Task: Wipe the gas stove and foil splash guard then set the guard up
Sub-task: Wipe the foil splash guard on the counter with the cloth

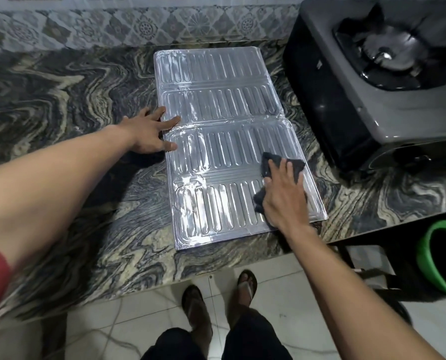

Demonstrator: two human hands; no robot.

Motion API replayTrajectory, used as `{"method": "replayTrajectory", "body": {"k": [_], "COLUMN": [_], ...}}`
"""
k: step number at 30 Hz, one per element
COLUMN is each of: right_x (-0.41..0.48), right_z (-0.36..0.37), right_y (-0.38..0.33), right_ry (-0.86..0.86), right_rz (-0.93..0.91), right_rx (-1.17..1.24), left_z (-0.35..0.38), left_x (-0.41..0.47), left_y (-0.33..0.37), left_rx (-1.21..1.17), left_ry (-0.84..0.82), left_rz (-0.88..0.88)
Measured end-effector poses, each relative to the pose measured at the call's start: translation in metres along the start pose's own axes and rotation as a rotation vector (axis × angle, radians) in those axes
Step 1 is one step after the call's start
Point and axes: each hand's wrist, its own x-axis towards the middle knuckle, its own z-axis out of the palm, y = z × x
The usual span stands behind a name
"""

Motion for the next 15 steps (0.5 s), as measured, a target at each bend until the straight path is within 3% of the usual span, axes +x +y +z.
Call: {"method": "replayTrajectory", "body": {"k": [6,11,15], "right_x": [-0.026,-0.057,-0.063], "right_z": [0.011,0.026,0.019], "right_y": [-0.067,-0.125,-0.083], "right_ry": [-0.070,-0.164,-0.188], "right_rz": [-0.177,-0.587,-0.647], "right_rx": [0.031,0.039,0.035], "left_z": [-0.001,-0.001,-0.002], "left_x": [-0.001,0.001,0.002], "left_y": [0.000,0.001,0.000], "left_rx": [-0.008,-0.013,-0.029], "left_ry": [-0.004,-0.009,-0.022], "left_rz": [-0.005,-0.005,-0.006]}}
